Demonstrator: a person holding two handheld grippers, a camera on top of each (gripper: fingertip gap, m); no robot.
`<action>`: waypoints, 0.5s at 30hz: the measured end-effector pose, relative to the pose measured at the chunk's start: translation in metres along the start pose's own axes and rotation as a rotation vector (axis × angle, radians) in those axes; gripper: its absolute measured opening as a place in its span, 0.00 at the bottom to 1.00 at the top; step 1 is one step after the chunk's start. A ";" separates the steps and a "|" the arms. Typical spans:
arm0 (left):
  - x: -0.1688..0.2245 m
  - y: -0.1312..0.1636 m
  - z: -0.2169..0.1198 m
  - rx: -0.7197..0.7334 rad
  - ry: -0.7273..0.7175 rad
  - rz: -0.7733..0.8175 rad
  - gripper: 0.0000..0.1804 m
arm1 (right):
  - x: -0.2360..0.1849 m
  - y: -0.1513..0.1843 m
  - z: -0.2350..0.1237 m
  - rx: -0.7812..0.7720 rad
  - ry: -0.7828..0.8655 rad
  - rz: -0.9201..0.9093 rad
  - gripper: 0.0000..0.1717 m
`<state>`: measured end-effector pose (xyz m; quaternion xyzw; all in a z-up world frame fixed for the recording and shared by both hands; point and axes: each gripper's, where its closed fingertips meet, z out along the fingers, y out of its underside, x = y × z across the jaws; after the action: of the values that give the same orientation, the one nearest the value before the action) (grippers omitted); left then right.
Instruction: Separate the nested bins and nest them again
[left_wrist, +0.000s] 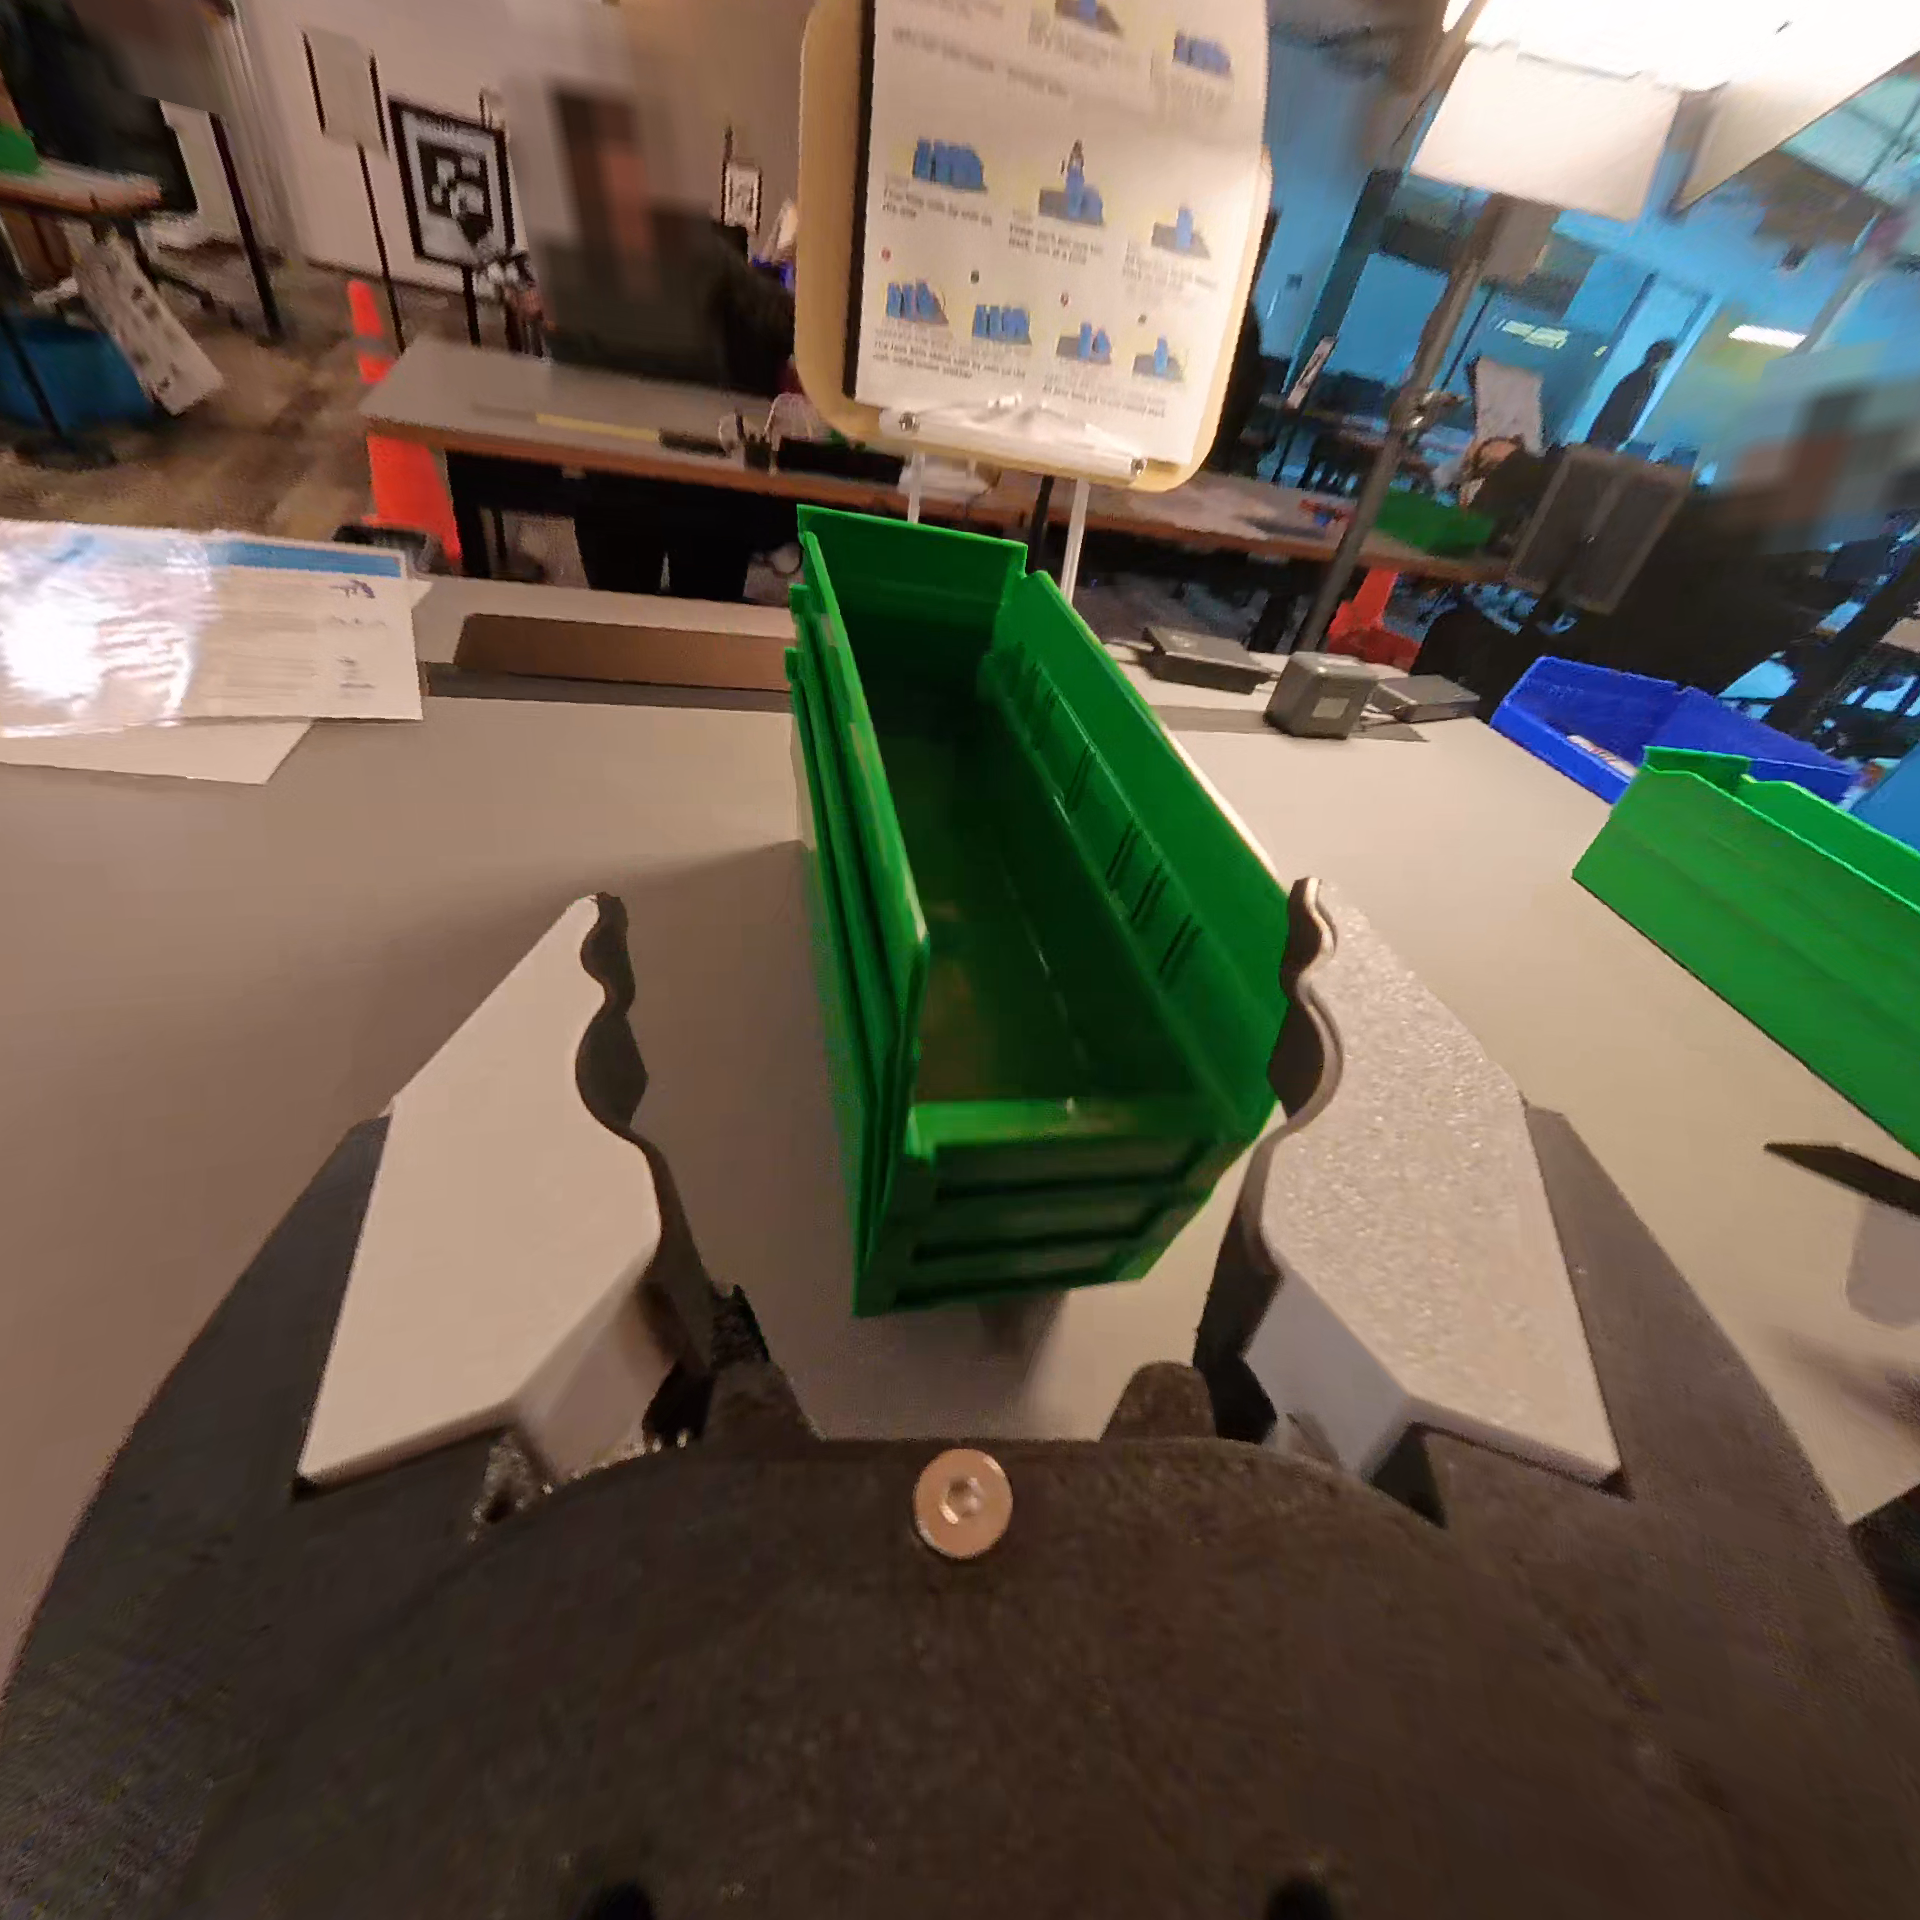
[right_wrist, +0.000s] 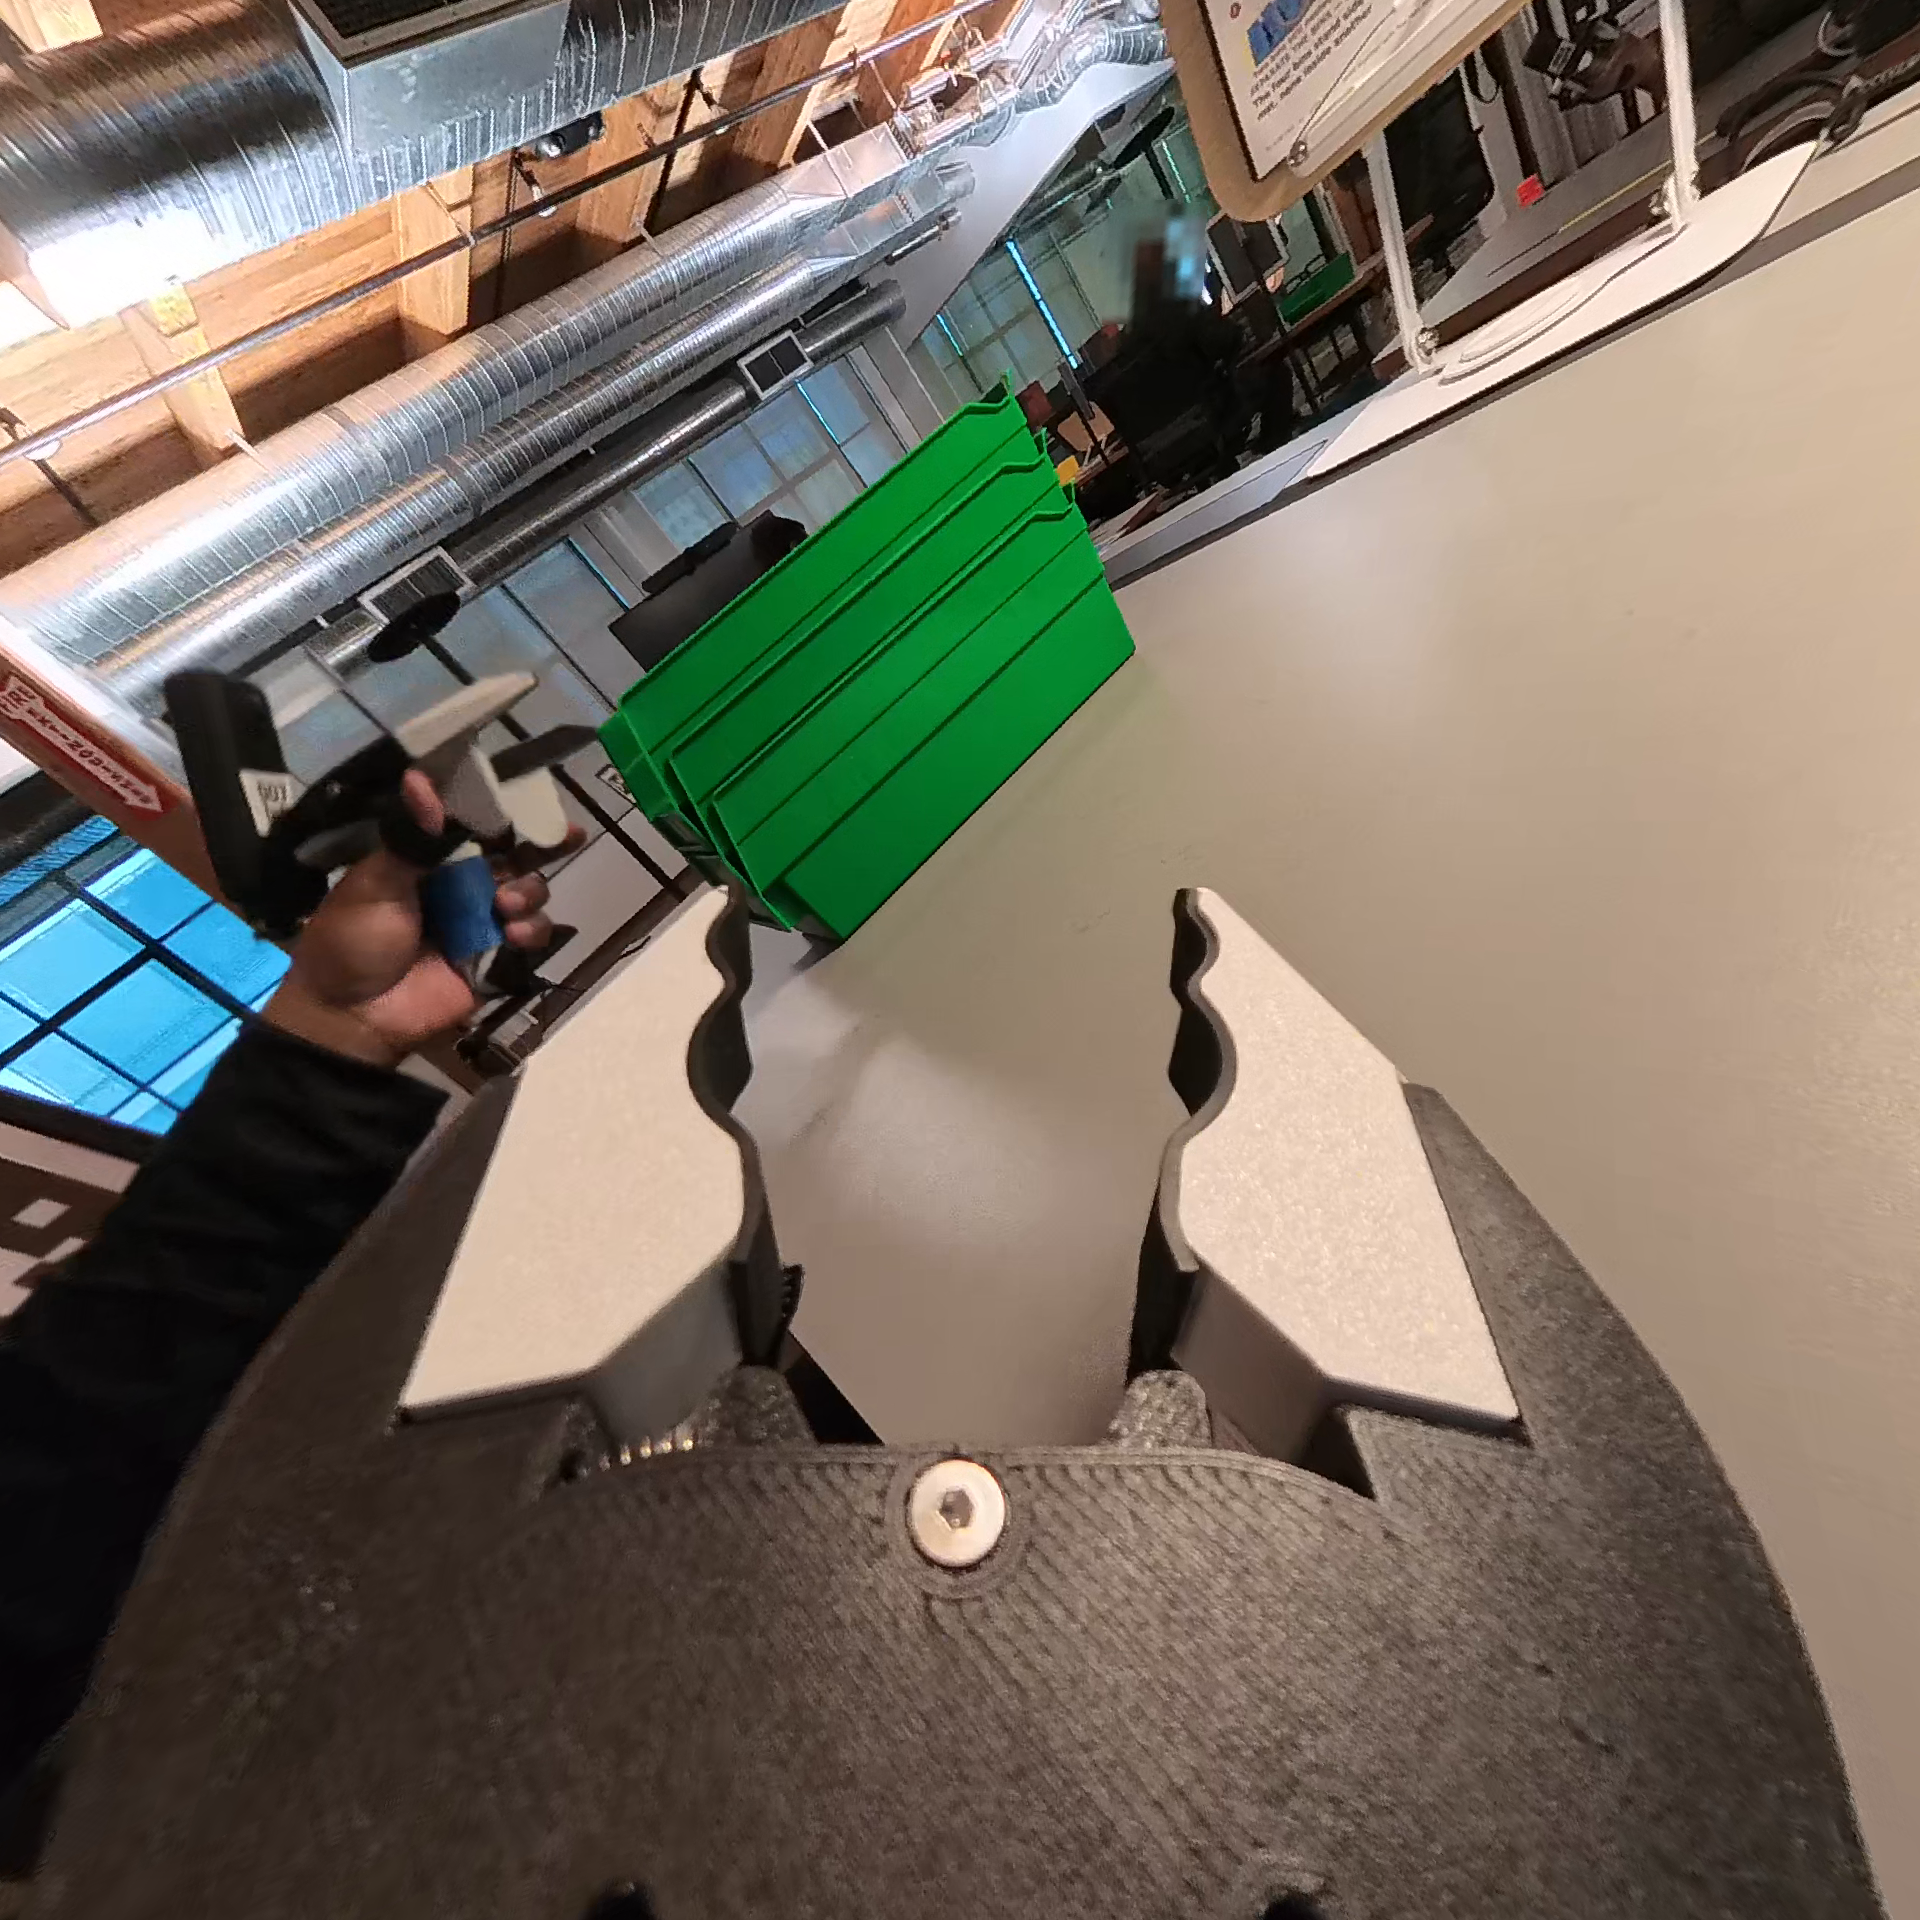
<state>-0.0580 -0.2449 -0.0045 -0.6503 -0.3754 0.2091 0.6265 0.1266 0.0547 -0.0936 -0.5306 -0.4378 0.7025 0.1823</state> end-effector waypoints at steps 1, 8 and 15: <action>-0.004 0.007 -0.008 0.022 -0.001 0.012 0.68 | 0.000 0.000 0.000 0.001 0.003 -0.008 0.48; -0.016 0.082 -0.015 -0.075 0.045 0.029 0.68 | -0.004 0.005 -0.004 -0.042 0.070 -0.087 0.60; 0.029 0.107 0.010 -0.190 0.246 -0.037 0.68 | 0.012 -0.049 -0.049 -0.005 0.285 -0.270 0.67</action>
<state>-0.0230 -0.2090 -0.1041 -0.7203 -0.3259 0.0797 0.6072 0.1565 0.1112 -0.0637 -0.5614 -0.4766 0.5884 0.3337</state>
